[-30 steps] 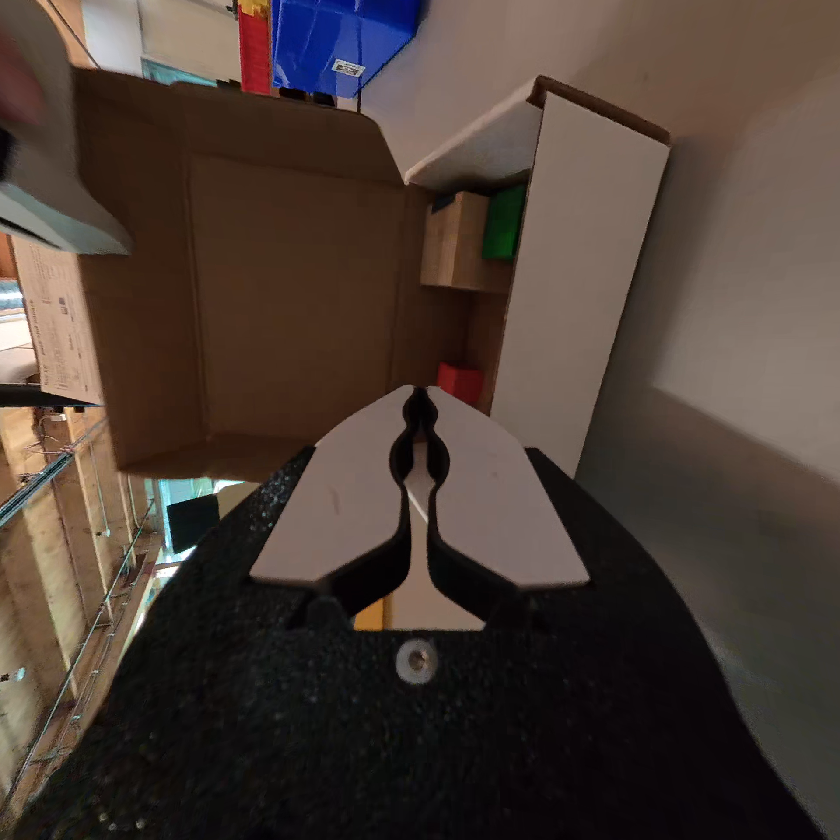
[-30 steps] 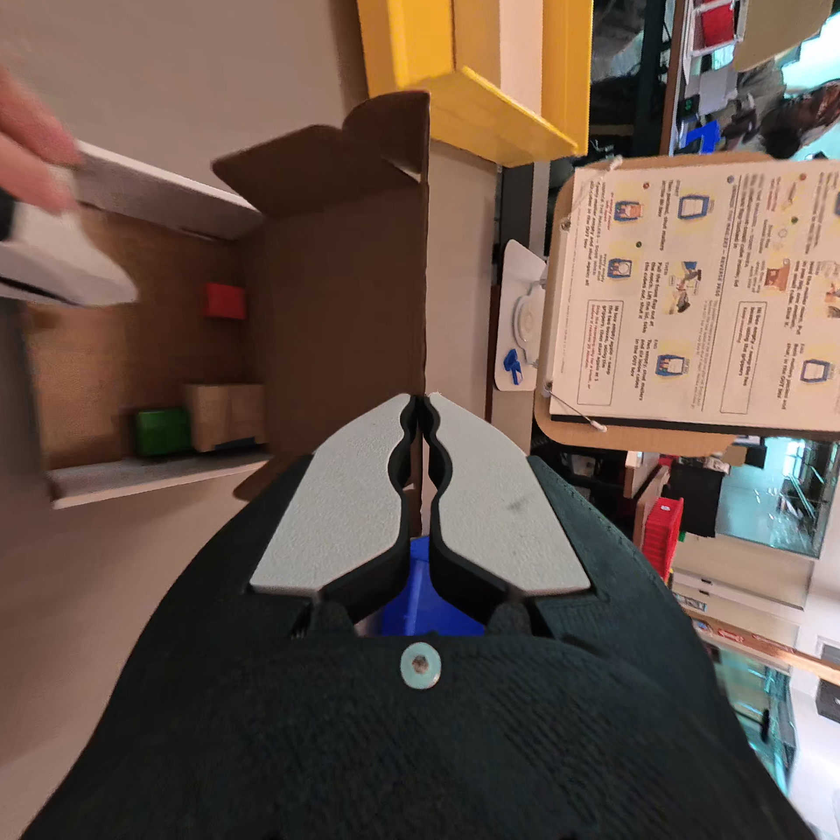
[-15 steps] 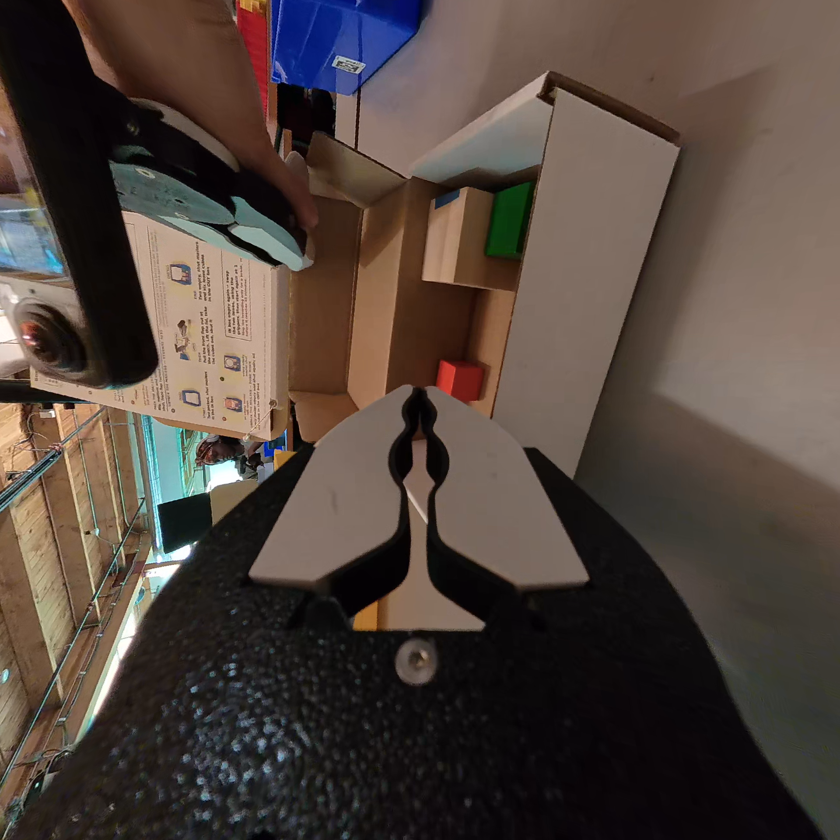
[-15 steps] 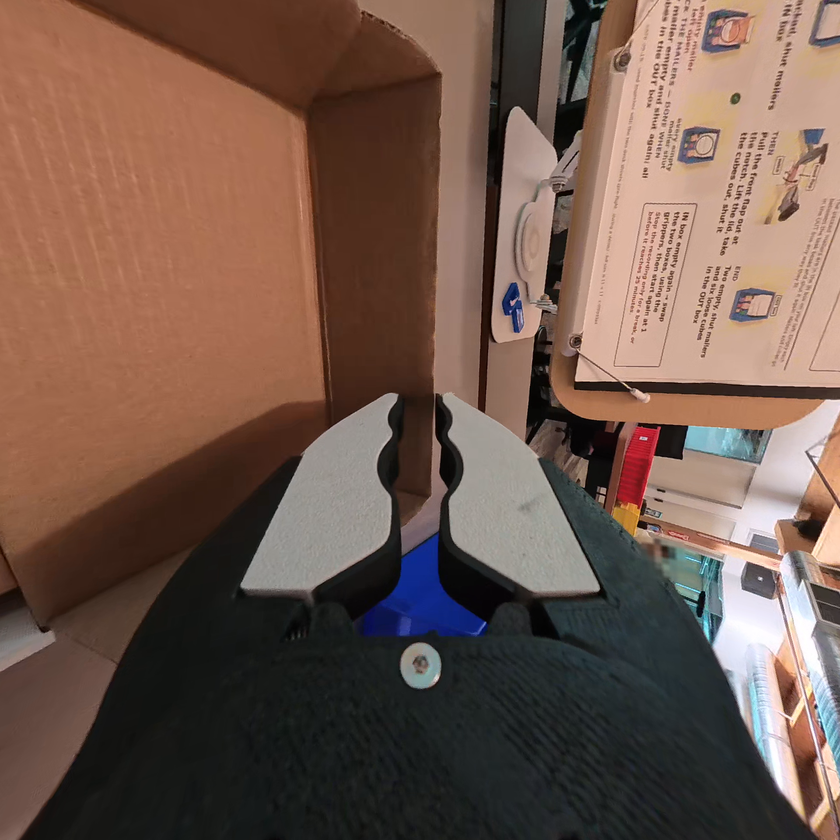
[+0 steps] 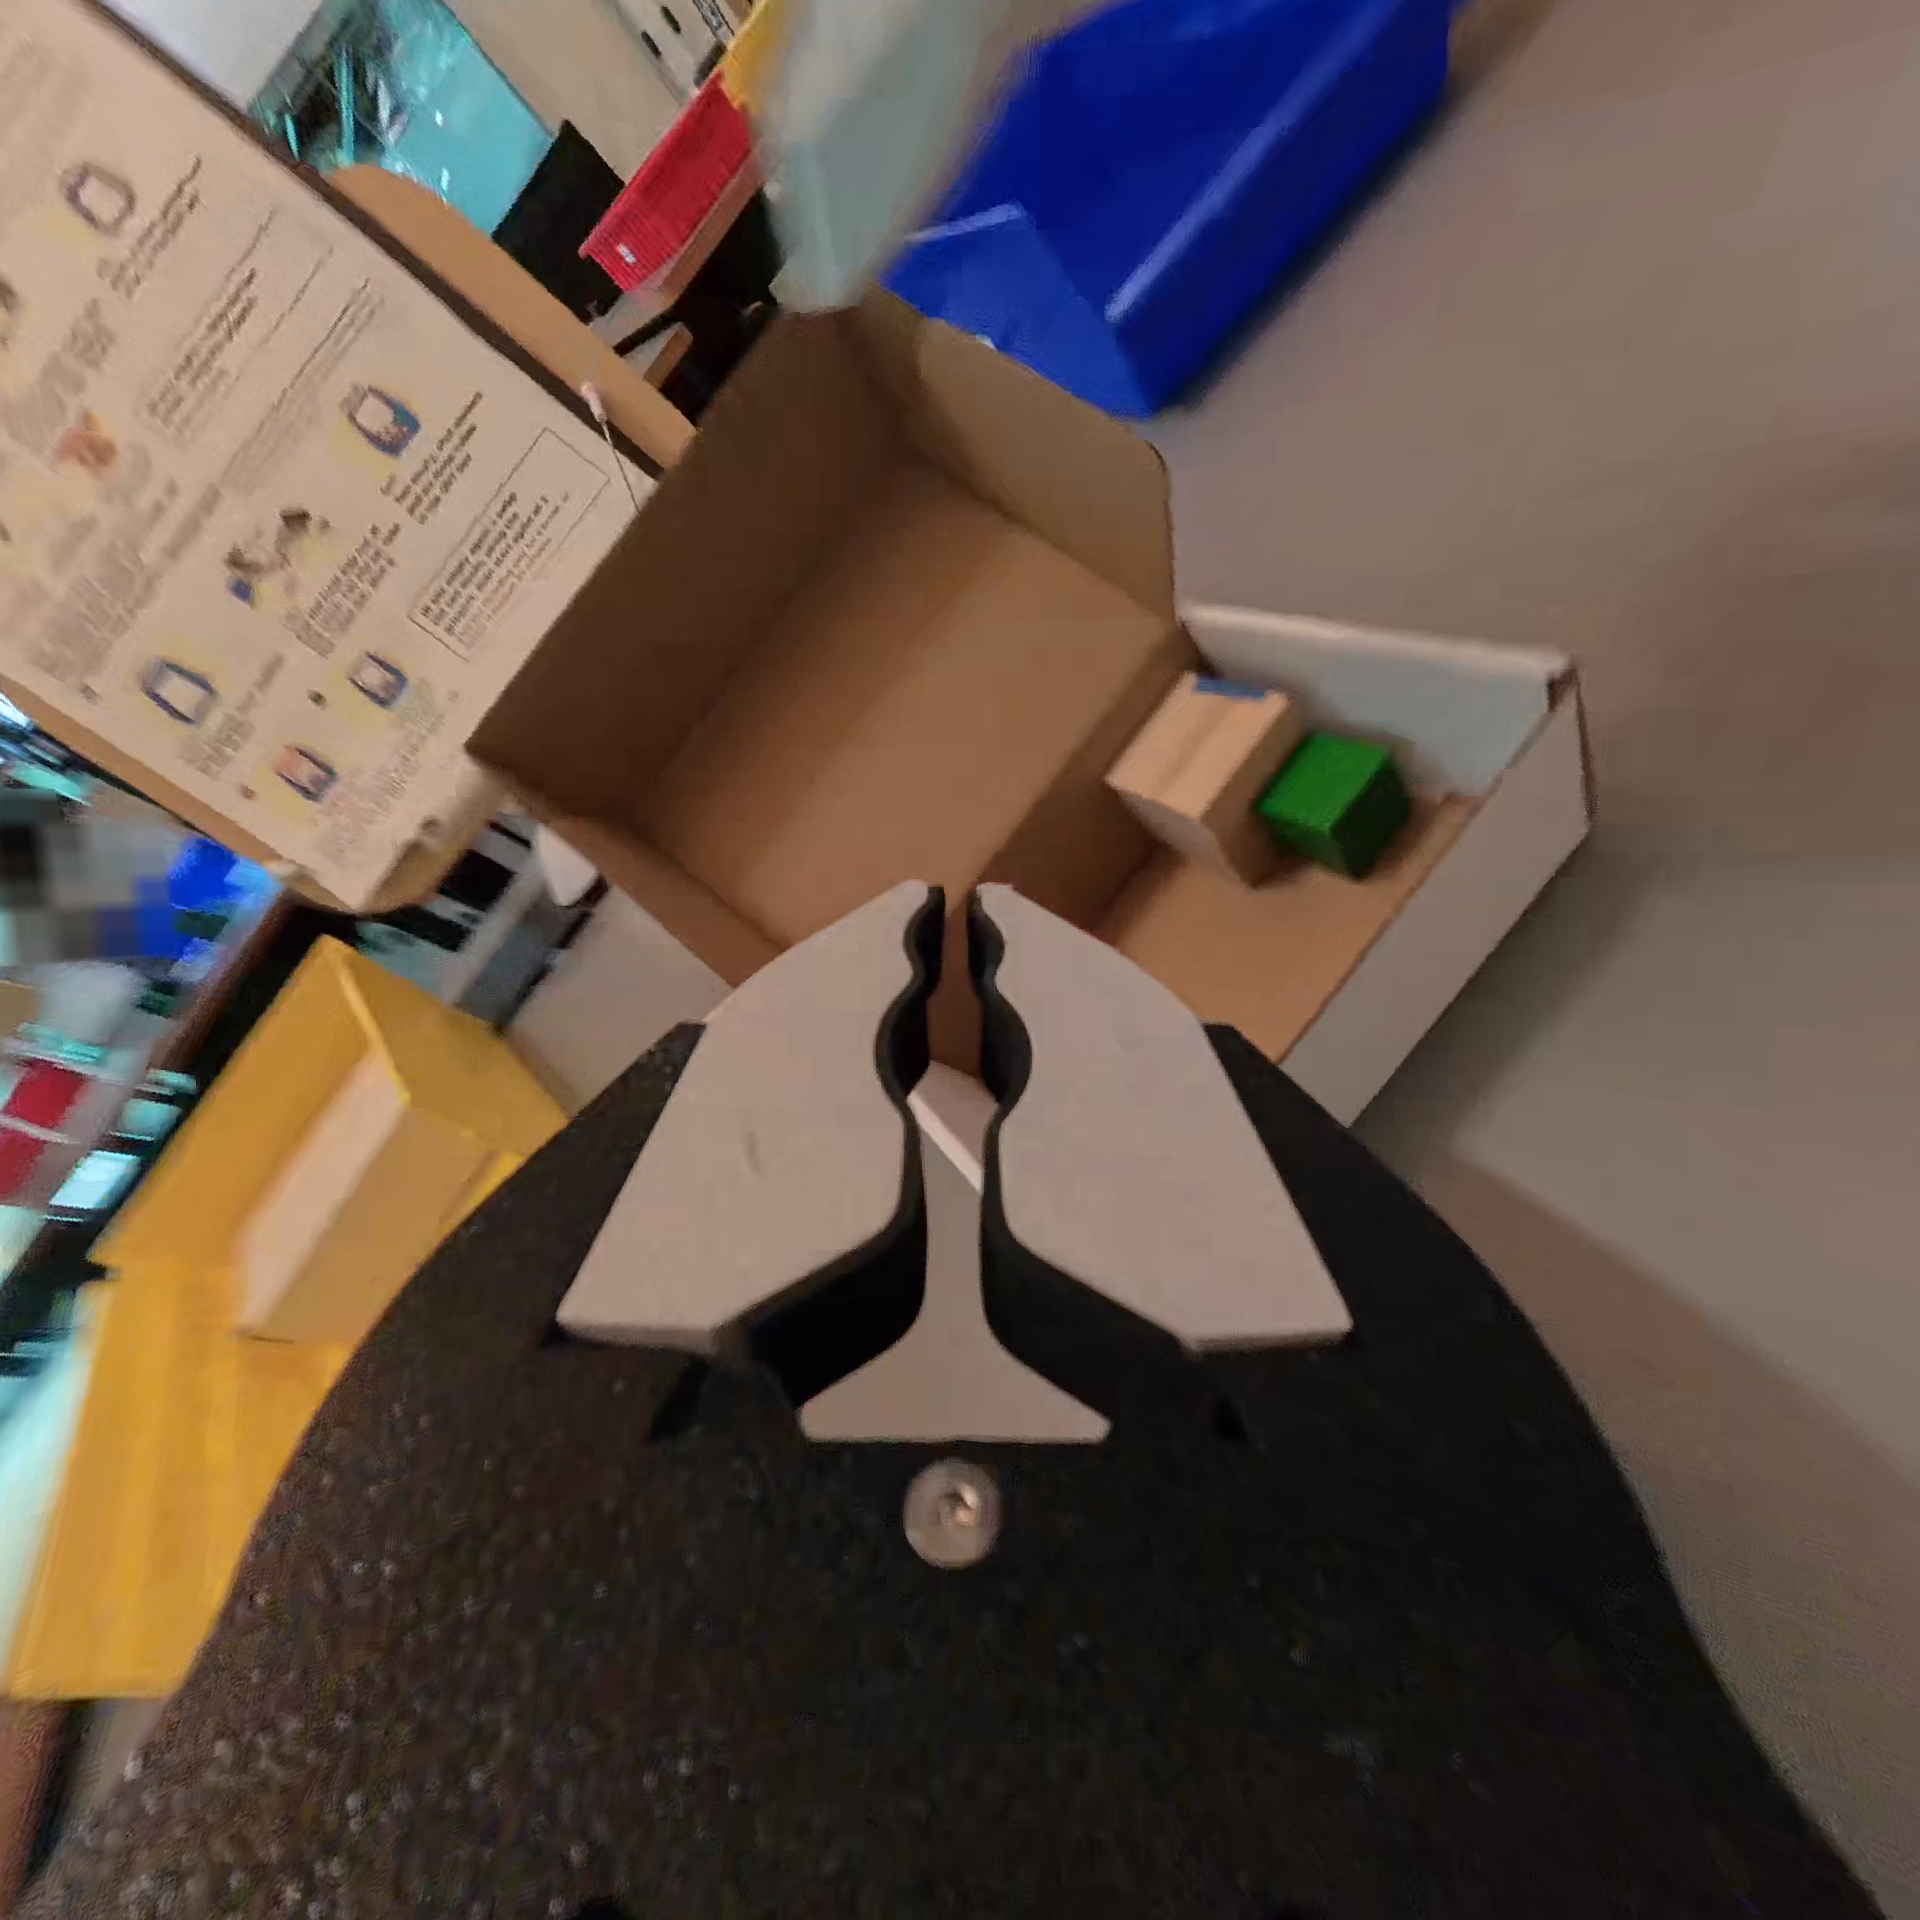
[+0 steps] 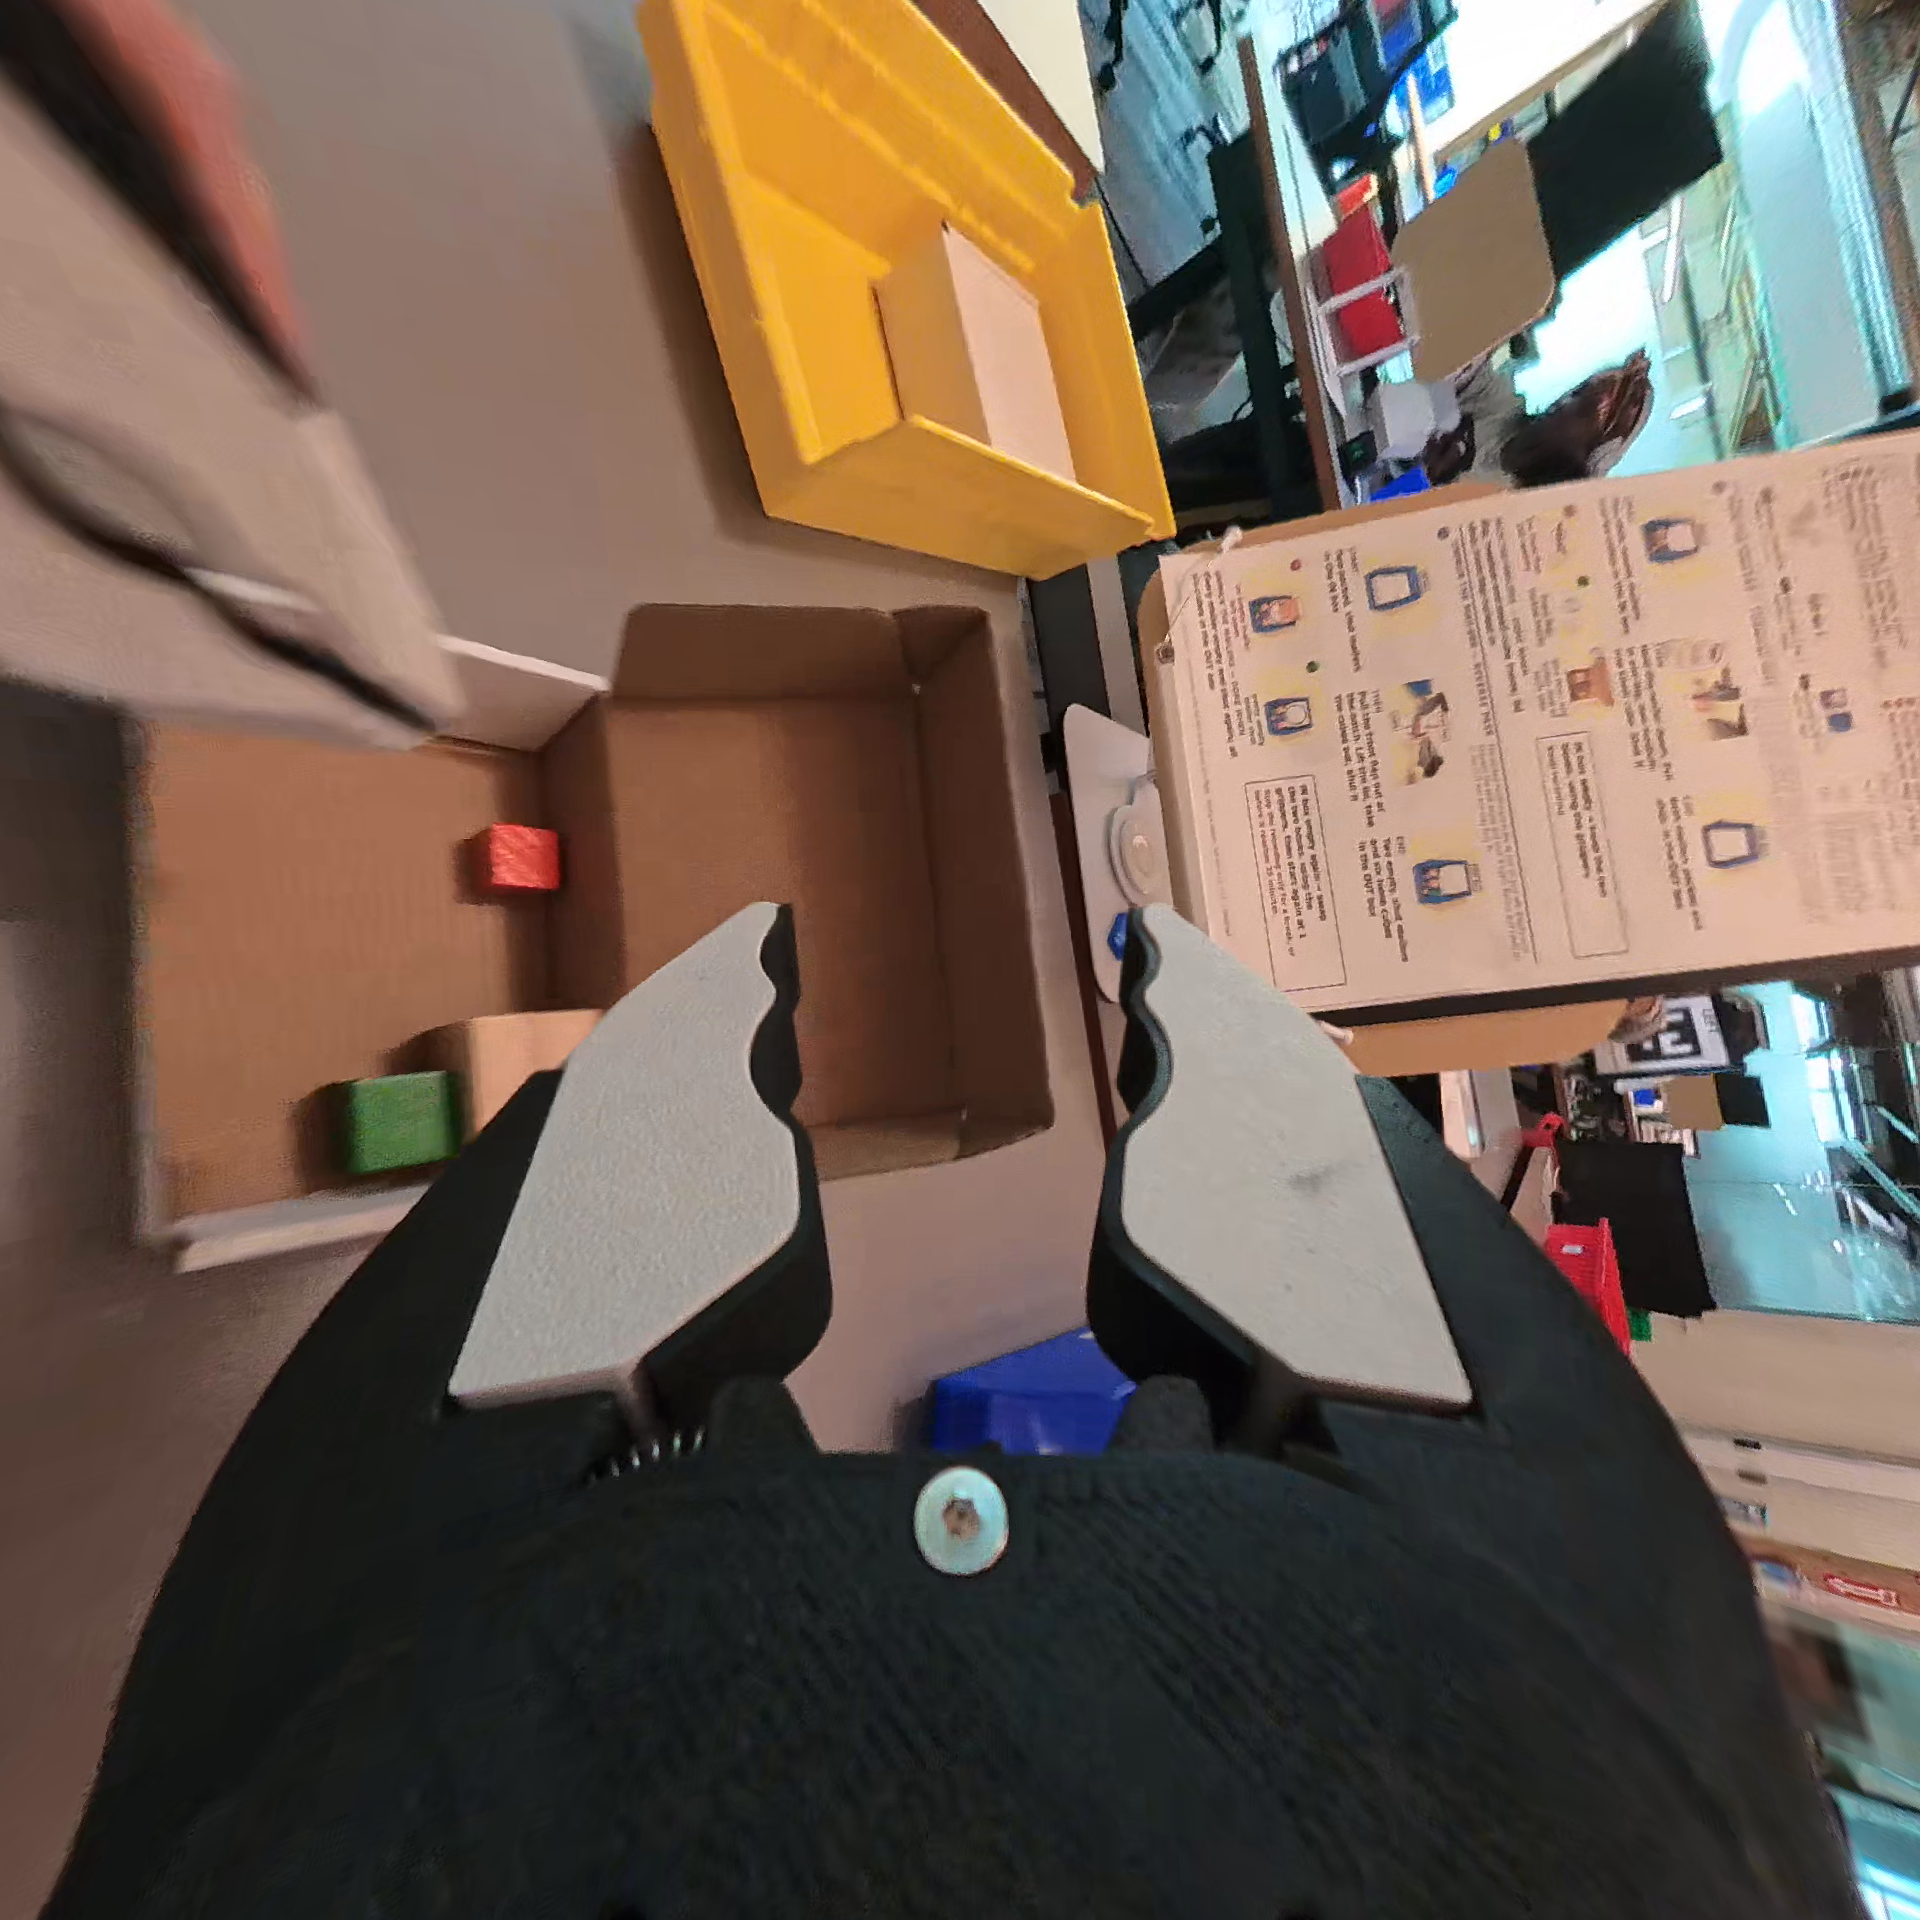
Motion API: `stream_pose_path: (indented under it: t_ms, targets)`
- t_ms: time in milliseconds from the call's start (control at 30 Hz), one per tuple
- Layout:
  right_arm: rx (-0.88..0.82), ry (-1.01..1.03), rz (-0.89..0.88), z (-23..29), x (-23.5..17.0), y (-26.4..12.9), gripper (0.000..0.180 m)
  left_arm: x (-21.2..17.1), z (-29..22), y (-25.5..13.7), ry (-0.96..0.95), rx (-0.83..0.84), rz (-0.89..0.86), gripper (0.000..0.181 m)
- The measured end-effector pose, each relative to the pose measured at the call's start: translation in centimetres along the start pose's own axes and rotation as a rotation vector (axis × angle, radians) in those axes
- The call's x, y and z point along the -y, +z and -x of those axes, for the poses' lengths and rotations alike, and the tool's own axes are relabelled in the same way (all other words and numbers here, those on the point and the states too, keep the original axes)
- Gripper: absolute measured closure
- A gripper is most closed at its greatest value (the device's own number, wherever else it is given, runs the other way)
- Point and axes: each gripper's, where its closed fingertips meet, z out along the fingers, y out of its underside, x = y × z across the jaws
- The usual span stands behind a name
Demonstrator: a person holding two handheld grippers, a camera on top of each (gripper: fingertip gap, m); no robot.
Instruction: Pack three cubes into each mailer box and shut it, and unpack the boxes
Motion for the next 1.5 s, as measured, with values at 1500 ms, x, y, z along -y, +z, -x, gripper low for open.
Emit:
stream_pose_path:
  t_ms: [1500]
  targets:
    - [0.124,0.787,0.713,11.6,-9.1,7.9,0.126,-6.3,1.9,1.2,-0.606,-0.253,0.207,0.126]
